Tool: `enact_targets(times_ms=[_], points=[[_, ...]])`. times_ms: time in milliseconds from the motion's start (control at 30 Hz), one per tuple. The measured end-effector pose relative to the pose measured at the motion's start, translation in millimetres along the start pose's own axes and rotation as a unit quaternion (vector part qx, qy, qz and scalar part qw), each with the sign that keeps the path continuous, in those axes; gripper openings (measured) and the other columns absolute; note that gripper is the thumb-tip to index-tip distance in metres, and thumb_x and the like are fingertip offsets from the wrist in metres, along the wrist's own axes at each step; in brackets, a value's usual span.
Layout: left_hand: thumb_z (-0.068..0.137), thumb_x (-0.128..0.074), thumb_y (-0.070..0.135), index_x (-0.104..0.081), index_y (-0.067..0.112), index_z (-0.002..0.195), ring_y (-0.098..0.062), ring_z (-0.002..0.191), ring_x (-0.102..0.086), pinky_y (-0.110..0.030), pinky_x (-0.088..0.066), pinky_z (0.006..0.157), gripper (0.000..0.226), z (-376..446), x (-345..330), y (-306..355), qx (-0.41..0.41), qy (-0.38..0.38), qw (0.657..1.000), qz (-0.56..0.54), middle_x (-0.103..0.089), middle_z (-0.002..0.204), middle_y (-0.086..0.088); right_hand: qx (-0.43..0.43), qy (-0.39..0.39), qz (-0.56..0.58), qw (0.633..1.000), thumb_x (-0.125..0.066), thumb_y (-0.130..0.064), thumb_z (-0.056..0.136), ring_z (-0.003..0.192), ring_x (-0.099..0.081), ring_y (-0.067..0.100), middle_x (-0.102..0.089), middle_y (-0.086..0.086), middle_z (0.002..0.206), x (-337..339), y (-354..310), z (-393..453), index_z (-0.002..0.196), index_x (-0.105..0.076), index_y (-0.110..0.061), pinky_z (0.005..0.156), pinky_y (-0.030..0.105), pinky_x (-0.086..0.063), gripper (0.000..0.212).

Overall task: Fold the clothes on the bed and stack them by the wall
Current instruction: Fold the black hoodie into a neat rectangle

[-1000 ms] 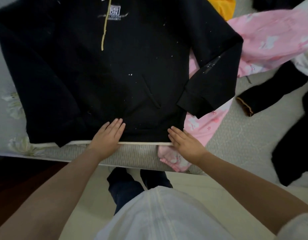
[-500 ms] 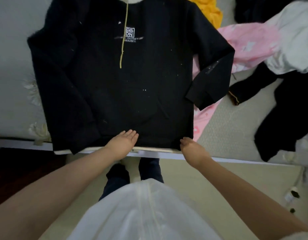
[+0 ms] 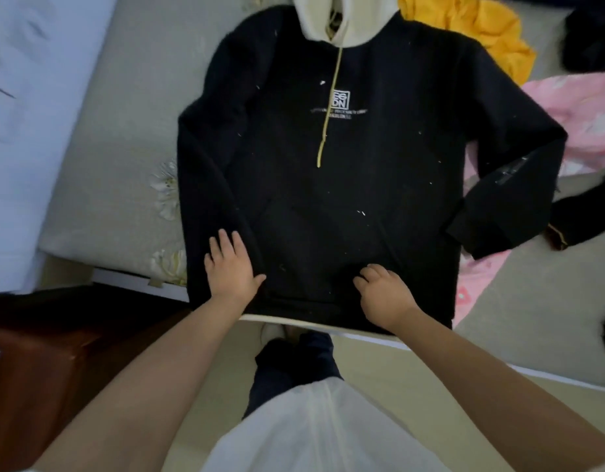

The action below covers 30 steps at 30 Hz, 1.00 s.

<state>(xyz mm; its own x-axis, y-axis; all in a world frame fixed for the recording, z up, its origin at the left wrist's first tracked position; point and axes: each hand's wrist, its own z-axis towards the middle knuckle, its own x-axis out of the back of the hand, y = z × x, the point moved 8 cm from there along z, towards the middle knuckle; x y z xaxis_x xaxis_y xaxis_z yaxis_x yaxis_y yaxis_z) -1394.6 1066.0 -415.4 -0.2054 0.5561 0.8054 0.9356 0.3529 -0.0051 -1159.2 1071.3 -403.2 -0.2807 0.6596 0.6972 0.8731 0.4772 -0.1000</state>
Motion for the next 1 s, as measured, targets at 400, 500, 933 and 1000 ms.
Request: enact_targets(times_ms=[400, 500, 933, 1000], points=[[0.082, -0.063, 0.04, -0.009, -0.001, 0.144, -0.035, 0.135, -0.027, -0.044, -0.03, 0.108, 0.092, 95.7, 84.7, -75.2, 0.088, 0.083, 0.951, -0.284, -0.023, 0.148, -0.022, 0.026, 0.085, 0.017, 0.996, -0.037, -0.016, 0.095, 0.143, -0.01, 0.026, -0.021, 0.009, 0.153, 143.8, -62.5, 128.1, 0.145, -0.025, -0.013, 0.115, 0.04, -0.011, 0.051], [0.088, -0.059, 0.032, -0.027, 0.005, 0.141, -0.034, 0.124, -0.044, -0.042, -0.038, 0.099, 0.067, 130.3, 98.5, -77.1, 0.037, 0.071, 0.938, -0.336, -0.044, 0.138, -0.017, -0.015, 0.092, 0.077, 0.993, -0.038, -0.024, 0.097, 0.141, -0.017, 0.027, -0.027, 0.01, 0.15, 169.5, -78.8, 166.2, 0.143, -0.028, -0.012, 0.113, 0.039, -0.019, 0.049], [0.089, -0.055, 0.007, -0.049, 0.013, 0.077, -0.019, 0.081, -0.053, -0.023, -0.043, 0.064, 0.015, 192.2, 145.3, -143.5, -0.092, -0.074, 0.845, -0.521, -0.057, 0.078, -0.004, -0.039, -0.087, 0.343, 0.935, -0.058, -0.019, 0.089, 0.106, -0.058, 0.019, -0.062, 0.009, 0.117, 137.0, -189.5, 182.5, 0.121, -0.057, -0.007, 0.078, 0.014, -0.037, 0.034], [0.09, -0.054, 0.009, -0.051, 0.011, 0.081, -0.021, 0.082, -0.055, -0.024, -0.045, 0.068, 0.01, 196.5, 152.2, -145.6, -0.104, -0.068, 0.855, -0.504, -0.06, 0.083, -0.007, -0.088, -0.075, 0.39, 0.913, -0.058, -0.016, 0.089, 0.092, -0.057, 0.014, -0.063, 0.005, 0.103, 149.1, -163.4, 179.3, 0.114, -0.061, -0.007, 0.073, 0.014, -0.037, 0.027]])
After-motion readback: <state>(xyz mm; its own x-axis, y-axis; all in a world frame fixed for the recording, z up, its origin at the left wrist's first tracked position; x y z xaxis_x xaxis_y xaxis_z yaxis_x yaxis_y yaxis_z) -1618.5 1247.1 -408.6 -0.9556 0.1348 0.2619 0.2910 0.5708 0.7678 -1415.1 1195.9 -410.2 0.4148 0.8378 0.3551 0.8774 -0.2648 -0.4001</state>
